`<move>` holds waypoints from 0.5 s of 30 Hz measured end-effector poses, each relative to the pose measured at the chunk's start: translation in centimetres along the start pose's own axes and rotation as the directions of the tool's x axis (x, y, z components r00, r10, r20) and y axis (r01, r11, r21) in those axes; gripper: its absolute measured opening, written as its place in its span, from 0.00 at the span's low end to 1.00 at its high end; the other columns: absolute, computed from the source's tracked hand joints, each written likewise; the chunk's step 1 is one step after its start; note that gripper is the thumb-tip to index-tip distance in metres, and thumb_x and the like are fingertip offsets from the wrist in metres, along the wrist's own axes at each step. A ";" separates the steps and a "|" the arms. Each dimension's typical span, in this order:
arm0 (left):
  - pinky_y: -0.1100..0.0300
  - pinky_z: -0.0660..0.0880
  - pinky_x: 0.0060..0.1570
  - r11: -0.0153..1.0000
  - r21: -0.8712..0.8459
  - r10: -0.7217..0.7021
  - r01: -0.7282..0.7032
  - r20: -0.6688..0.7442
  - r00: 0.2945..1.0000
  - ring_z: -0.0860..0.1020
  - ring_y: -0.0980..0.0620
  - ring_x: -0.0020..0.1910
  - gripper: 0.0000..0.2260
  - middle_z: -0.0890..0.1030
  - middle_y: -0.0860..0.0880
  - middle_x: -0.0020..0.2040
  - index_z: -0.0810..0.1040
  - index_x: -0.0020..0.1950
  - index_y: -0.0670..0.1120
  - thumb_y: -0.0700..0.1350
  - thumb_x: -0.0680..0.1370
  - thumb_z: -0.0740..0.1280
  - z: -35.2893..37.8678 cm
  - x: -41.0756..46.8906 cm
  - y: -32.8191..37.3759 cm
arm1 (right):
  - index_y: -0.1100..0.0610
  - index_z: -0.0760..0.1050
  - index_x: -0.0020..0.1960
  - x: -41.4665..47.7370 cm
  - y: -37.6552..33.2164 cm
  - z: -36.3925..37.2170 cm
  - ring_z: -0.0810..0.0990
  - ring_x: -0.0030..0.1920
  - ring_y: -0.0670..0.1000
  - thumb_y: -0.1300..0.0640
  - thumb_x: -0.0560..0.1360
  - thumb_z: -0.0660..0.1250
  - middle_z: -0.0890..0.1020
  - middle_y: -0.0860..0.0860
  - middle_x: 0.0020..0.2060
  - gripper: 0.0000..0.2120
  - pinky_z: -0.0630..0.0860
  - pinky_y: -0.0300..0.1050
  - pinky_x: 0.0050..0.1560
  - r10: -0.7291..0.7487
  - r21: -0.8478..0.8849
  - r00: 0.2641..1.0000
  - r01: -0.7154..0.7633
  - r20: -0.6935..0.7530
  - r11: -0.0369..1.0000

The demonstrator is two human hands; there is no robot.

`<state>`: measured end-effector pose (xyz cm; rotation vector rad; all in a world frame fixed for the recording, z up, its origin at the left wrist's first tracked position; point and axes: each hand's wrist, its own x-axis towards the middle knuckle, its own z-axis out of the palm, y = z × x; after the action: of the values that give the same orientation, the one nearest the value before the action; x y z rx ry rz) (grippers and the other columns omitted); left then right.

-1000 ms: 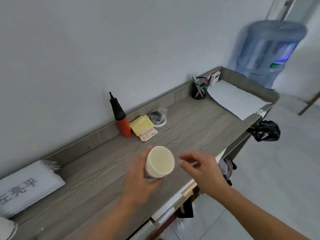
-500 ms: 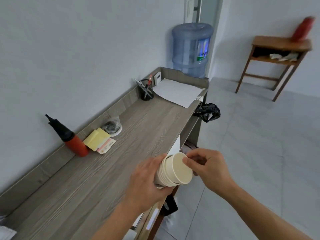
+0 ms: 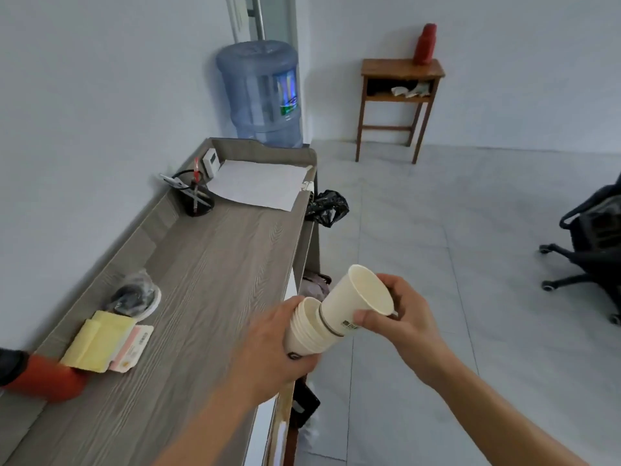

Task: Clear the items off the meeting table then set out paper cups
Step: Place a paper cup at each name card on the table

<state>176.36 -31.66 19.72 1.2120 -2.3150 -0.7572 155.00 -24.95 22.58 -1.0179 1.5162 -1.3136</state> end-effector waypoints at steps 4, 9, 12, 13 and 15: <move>0.79 0.69 0.44 0.980 -0.200 0.003 -0.004 -0.005 1.000 0.70 0.73 0.55 0.32 0.73 0.70 0.52 0.65 0.61 0.64 0.49 0.65 0.79 2.0 3.8 1.3 | 0.46 0.72 0.54 -0.8 0.6 -6.3 0.80 0.48 0.48 0.48 0.50 0.76 0.80 0.50 0.49 0.33 0.79 0.43 0.45 0.076 0.083 0.974 -0.059 -0.215 0.995; 0.78 0.72 0.43 0.941 -0.339 0.005 -0.004 0.001 1.000 0.75 0.69 0.53 0.32 0.78 0.65 0.52 0.67 0.62 0.59 0.46 0.65 0.80 6.1 9.9 4.6 | 0.43 0.73 0.55 -2.1 2.5 -15.0 0.82 0.43 0.42 0.60 0.61 0.78 0.81 0.49 0.49 0.28 0.76 0.44 0.47 0.114 0.070 0.904 -0.093 -0.412 0.993; 0.77 0.73 0.44 0.917 -0.399 0.039 -0.025 0.026 0.999 0.77 0.68 0.51 0.31 0.77 0.68 0.53 0.69 0.61 0.56 0.43 0.64 0.81 9.3 13.7 7.8 | 0.44 0.73 0.56 -2.7 3.8 -20.4 0.83 0.44 0.43 0.59 0.65 0.78 0.82 0.50 0.49 0.24 0.76 0.41 0.45 0.131 0.044 0.868 -0.126 -0.480 0.991; 0.77 0.73 0.45 0.908 -0.419 0.050 -0.028 0.042 0.998 0.77 0.67 0.51 0.31 0.77 0.68 0.53 0.70 0.61 0.54 0.44 0.64 0.81 10.4 14.9 9.0 | 0.45 0.74 0.55 -2.8 4.1 -22.3 0.83 0.45 0.46 0.57 0.65 0.78 0.83 0.50 0.47 0.23 0.77 0.41 0.43 0.148 0.034 0.857 -0.151 -0.493 0.988; 0.75 0.74 0.46 0.890 -0.454 0.071 -0.032 0.069 0.995 0.78 0.64 0.52 0.32 0.78 0.65 0.53 0.71 0.61 0.53 0.51 0.61 0.80 12.5 17.3 11.5 | 0.47 0.75 0.54 -2.9 4.5 -26.2 0.83 0.46 0.49 0.51 0.61 0.81 0.84 0.49 0.44 0.24 0.79 0.40 0.40 0.185 -0.011 0.853 -0.217 -0.488 0.976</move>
<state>152.75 -37.36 19.40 0.9162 -2.0552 -1.2641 130.68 -14.12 20.25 -0.5606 1.9934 -1.4403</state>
